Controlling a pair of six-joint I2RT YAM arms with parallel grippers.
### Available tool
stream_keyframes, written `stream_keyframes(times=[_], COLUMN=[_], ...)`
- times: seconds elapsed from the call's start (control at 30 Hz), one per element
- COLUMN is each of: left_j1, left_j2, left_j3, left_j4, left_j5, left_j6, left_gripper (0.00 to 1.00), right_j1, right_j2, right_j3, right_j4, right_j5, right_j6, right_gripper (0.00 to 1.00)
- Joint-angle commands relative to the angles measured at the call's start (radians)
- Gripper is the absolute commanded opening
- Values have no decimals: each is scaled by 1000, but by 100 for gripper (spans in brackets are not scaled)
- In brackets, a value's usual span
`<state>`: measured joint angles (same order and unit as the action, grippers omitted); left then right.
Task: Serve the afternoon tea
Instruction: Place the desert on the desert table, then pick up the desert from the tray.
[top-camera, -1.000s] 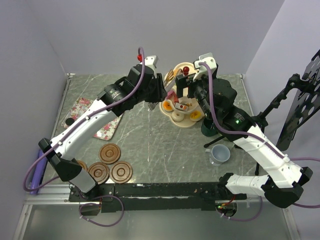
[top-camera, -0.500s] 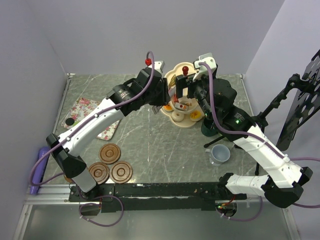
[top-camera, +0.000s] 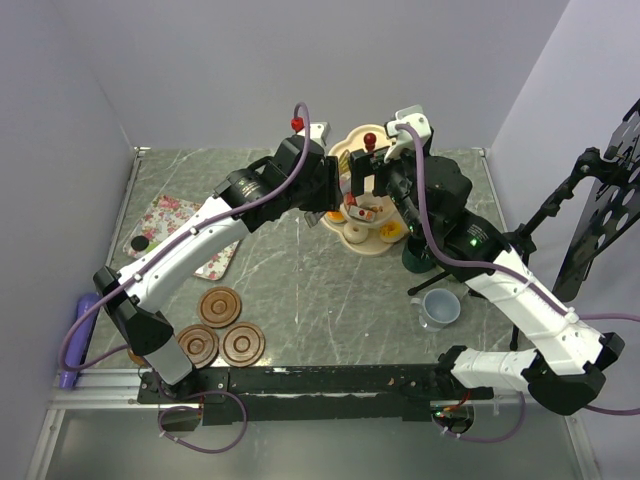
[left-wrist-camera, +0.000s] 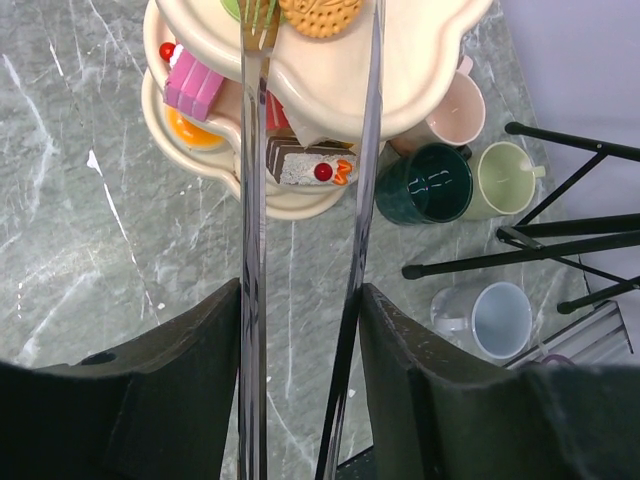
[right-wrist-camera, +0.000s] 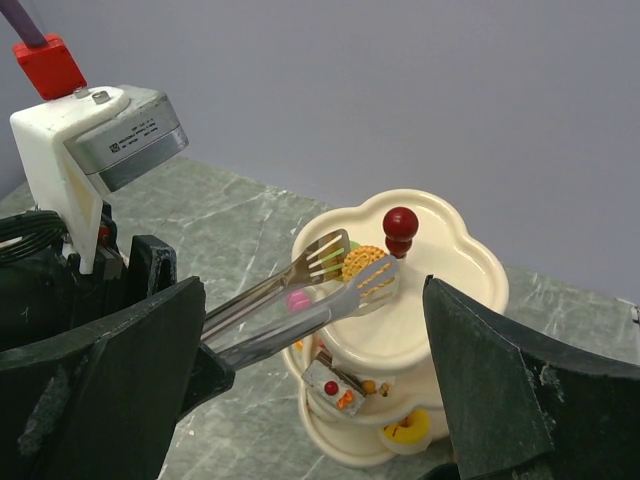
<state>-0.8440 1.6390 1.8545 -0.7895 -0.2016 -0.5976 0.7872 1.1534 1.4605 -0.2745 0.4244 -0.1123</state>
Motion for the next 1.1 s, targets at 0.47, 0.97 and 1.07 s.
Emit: stream_keyframes(times=[0.47,0.97,1.07], left_j1=[-4,514,652], left_j2=[-114,-424,-439], left_j3=[5,-345,-441], left_j4=[107,-78,-131], left_j5=[-74,18,19], left_j6=[18,99,146], left_gripper=[58,54,53], right_j1=[-3,-5,-5], right_j2=[11,12,14], right_j3=[55,46,49], right_j4=[-5,6,9], right_j5=[-15,-10,-12], right_j6=[13,10,8], right_gripper=[95,95,95])
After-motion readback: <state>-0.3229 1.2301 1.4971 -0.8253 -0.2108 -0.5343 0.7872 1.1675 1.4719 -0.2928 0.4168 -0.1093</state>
